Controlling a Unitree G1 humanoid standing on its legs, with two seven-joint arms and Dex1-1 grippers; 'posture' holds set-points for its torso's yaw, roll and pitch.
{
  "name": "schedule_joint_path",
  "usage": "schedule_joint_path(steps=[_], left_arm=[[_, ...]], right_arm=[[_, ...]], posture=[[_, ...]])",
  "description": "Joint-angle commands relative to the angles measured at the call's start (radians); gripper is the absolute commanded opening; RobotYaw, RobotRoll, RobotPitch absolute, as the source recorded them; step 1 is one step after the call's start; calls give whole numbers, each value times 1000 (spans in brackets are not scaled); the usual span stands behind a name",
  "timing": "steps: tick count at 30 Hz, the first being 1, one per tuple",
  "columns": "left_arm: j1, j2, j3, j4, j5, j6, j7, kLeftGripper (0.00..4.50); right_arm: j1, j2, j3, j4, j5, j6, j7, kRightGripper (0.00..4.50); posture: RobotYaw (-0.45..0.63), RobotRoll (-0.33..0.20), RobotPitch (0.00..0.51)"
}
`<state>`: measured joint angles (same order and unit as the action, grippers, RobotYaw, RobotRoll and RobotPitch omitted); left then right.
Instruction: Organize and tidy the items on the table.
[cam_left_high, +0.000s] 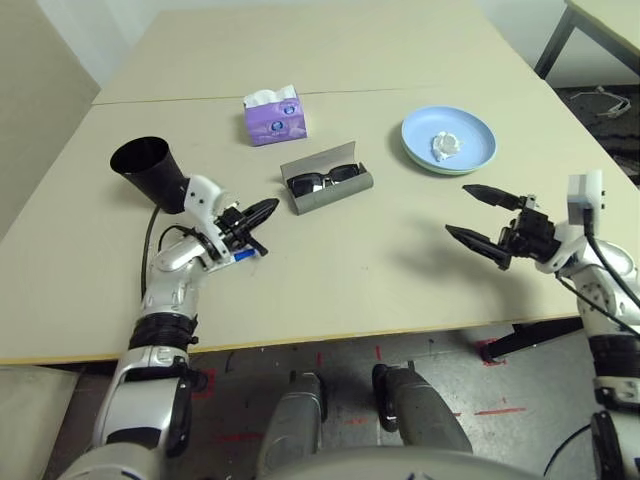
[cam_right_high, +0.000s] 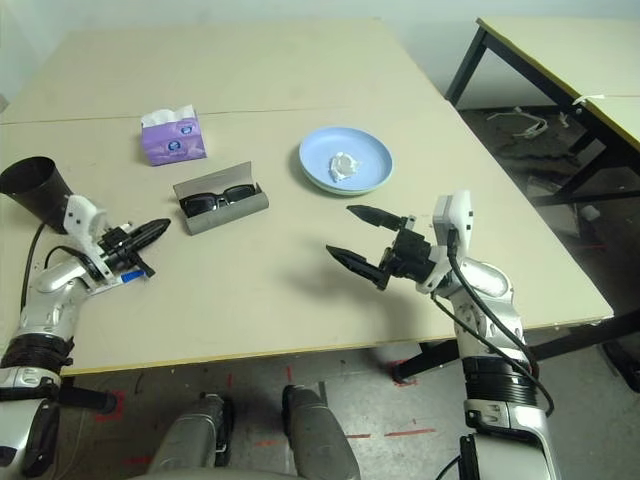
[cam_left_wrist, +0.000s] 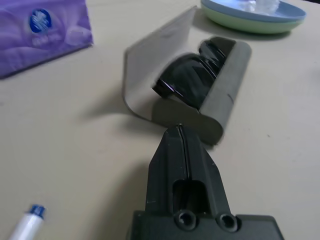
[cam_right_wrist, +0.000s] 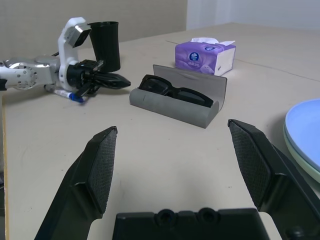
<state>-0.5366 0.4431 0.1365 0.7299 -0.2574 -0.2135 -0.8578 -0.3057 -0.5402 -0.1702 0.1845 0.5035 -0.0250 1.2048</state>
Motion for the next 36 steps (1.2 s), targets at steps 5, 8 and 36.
schedule_joint_path(steps=[5,8,36], left_arm=[[-56,-30,4,81,21,-58,33,15],[-68,-38,1,97,24,-72,34,15],[-166,-8,-78,43,118,98,76,15]], right_arm=[[31,-4,19,-22,-18,-10,-1,4500],[32,-3,20,-26,-20,-10,-3,4500],[47,10,36,-76,-17,-9,-34,4500]], posture=[[-187,0,150],[-188,0,148],[-205,0,148]])
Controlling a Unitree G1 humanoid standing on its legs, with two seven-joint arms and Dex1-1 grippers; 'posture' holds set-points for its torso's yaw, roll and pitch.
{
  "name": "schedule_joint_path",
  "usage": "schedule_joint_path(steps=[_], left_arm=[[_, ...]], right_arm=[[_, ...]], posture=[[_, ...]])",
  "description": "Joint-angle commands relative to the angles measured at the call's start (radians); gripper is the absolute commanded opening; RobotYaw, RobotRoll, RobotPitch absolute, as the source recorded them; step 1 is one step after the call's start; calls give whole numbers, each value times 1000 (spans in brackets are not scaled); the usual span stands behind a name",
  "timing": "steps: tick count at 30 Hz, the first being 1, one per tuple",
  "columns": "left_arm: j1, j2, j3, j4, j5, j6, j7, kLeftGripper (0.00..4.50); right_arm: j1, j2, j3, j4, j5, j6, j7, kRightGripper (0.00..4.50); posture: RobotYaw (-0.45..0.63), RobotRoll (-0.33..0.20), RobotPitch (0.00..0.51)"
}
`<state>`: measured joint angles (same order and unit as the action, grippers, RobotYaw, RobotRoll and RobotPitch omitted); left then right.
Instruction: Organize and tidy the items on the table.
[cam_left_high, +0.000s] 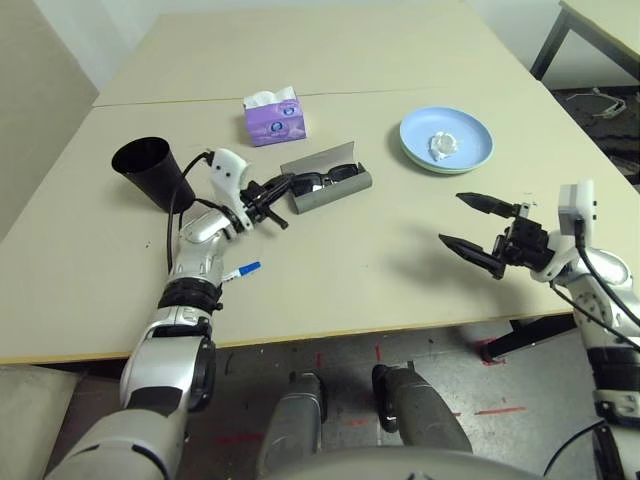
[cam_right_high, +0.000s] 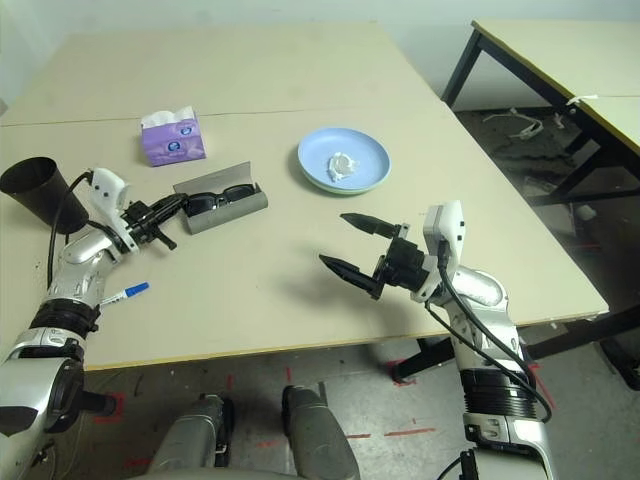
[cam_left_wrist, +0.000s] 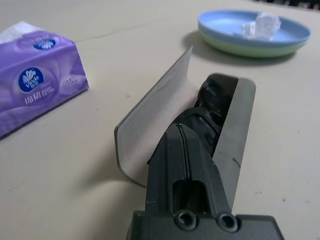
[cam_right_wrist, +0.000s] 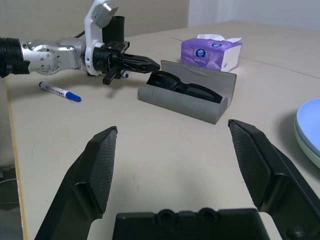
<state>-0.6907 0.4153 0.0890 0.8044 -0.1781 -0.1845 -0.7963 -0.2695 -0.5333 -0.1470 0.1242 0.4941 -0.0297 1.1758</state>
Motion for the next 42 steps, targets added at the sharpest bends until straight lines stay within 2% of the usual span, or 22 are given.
schedule_joint_path(steps=[1,5,17,28,34,37,42], left_arm=[[-13,24,-36,-42,46,90,19,15],[-12,46,-74,-98,83,176,25,15],[5,55,-97,-165,96,226,6,15],[-25,58,1,-243,-5,289,37,15],[10,82,47,-373,-49,360,71,15],[34,100,84,-408,-50,374,124,15],[24,131,76,-344,1,362,195,15]], right_arm=[[10,3,14,-15,-8,-5,-5,4500],[5,7,17,-14,-10,-9,-9,4500],[-9,8,21,-6,-12,-12,-21,4500],[-14,14,30,11,-15,-21,-19,4500],[-7,14,33,22,-22,-38,-13,4500],[2,14,37,18,-23,-44,-13,4500],[0,15,43,22,-24,-46,-11,4500]], posture=[[-205,0,148],[-206,0,145],[-202,0,140],[-196,0,144],[-202,0,143],[-194,0,142],[-196,0,144]])
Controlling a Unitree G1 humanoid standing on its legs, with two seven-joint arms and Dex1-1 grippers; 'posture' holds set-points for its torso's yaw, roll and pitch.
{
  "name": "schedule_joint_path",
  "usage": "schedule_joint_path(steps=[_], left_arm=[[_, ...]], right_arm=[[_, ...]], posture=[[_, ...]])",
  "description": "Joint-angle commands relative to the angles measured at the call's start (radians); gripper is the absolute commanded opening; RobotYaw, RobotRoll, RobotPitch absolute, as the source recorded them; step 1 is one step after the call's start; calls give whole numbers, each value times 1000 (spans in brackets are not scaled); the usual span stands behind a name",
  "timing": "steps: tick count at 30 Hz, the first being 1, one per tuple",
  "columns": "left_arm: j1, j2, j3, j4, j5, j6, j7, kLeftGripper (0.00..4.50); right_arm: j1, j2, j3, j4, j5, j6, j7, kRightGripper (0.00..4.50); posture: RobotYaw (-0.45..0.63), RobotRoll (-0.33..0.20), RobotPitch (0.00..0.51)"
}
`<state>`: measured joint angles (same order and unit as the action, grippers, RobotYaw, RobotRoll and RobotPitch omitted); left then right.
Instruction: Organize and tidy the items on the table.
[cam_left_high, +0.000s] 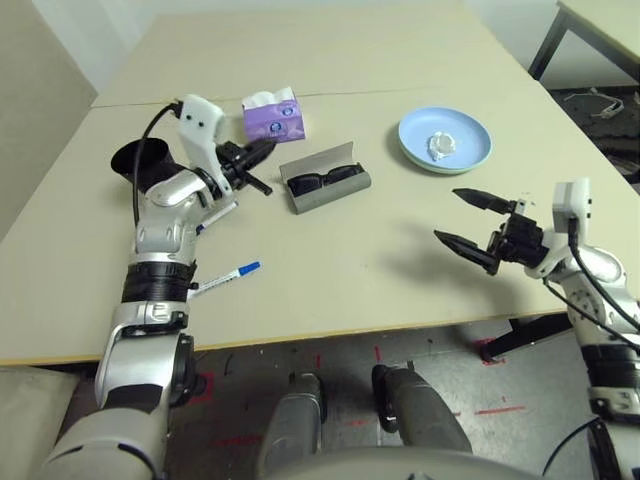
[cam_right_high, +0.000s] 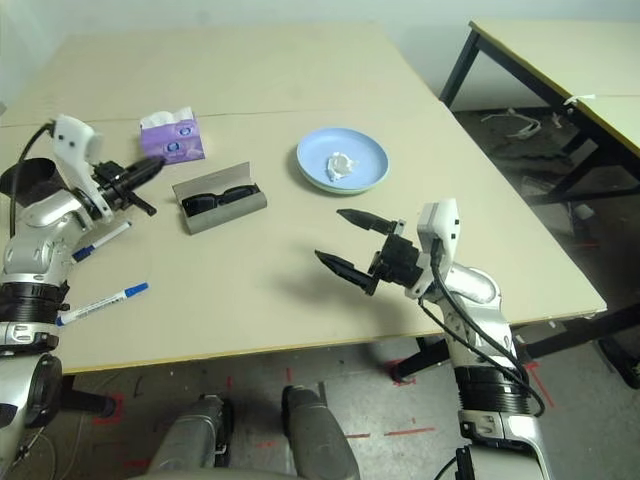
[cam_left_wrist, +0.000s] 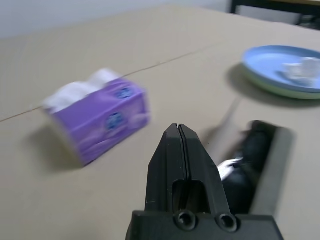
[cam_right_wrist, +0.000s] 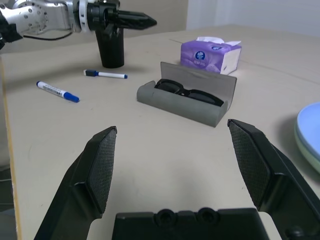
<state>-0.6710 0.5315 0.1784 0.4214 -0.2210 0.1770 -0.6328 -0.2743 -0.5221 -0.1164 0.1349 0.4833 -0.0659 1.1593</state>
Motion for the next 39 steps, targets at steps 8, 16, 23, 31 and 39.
schedule_joint_path(steps=[8,16,23,31,39], left_arm=[[-24,-15,-46,105,84,13,96,15],[-86,-45,-61,273,106,-57,110,15],[-129,-64,-71,451,132,-151,117,15],[-141,-96,-92,522,138,-231,59,15],[-121,-88,-111,505,156,-258,15,15]], right_arm=[[-2,-2,11,11,-12,-12,7,4500],[6,-5,10,-1,-13,-13,3,4500],[23,-6,6,-20,-14,-12,-4,4500],[37,-13,0,-41,-12,-4,-20,4500],[44,-16,5,-41,-13,-4,-24,4500]], posture=[[-210,0,141],[-229,0,136],[-242,0,136],[-255,0,132],[-249,0,134]])
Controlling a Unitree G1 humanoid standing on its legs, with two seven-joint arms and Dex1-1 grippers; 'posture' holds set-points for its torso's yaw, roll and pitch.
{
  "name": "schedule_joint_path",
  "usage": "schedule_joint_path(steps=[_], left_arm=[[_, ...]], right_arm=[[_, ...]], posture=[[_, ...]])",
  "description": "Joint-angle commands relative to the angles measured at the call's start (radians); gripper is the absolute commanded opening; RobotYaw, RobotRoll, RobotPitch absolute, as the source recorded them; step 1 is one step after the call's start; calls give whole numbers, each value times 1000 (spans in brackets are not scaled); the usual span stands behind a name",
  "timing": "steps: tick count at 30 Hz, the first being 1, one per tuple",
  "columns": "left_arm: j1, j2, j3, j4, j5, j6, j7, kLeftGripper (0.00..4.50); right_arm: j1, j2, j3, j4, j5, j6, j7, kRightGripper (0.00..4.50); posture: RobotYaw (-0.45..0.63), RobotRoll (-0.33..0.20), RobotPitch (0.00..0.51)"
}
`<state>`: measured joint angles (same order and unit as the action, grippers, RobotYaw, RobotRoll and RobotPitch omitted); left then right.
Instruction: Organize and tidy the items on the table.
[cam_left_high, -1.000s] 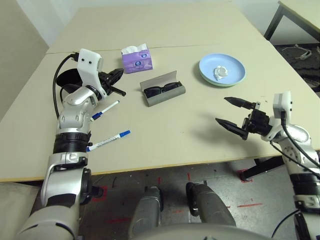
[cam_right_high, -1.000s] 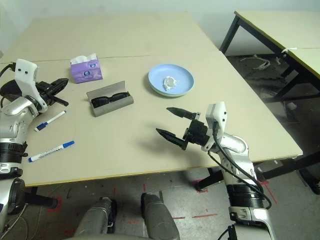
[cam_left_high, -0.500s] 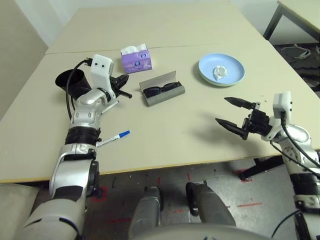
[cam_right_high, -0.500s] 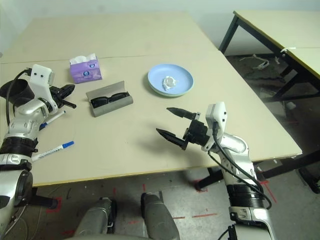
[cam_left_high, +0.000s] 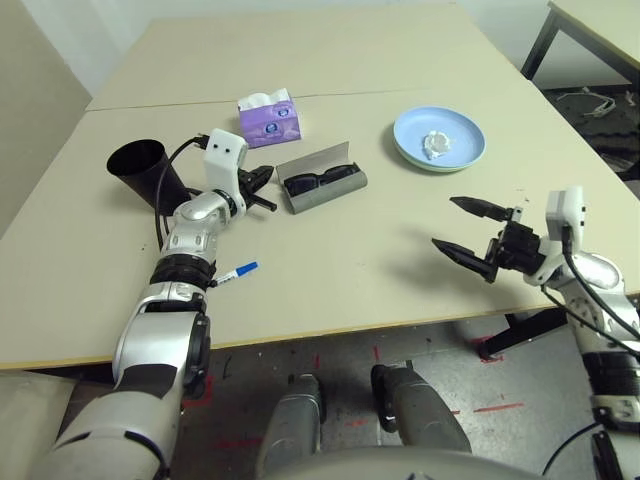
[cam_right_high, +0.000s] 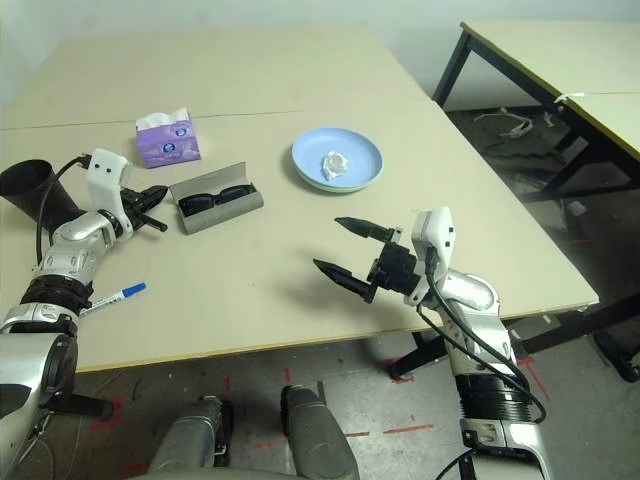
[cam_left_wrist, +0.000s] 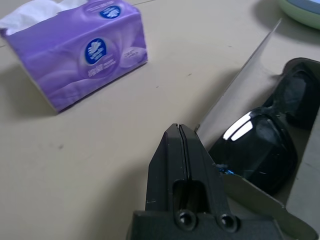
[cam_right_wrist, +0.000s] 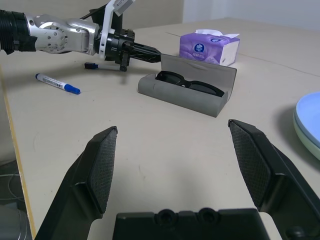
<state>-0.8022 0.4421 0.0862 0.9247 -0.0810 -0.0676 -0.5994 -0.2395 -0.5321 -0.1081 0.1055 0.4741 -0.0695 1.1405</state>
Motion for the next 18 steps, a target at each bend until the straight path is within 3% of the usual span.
schedule_joint_path(steps=[1,18], left_arm=[[14,3,-20,-2,17,-15,-25,15],[108,24,-78,-161,27,60,-146,15]], right_arm=[[7,-5,-3,-10,-4,0,-6,4500],[-4,8,6,2,-11,-2,-14,4500]], posture=[[-247,0,135],[-244,0,132]])
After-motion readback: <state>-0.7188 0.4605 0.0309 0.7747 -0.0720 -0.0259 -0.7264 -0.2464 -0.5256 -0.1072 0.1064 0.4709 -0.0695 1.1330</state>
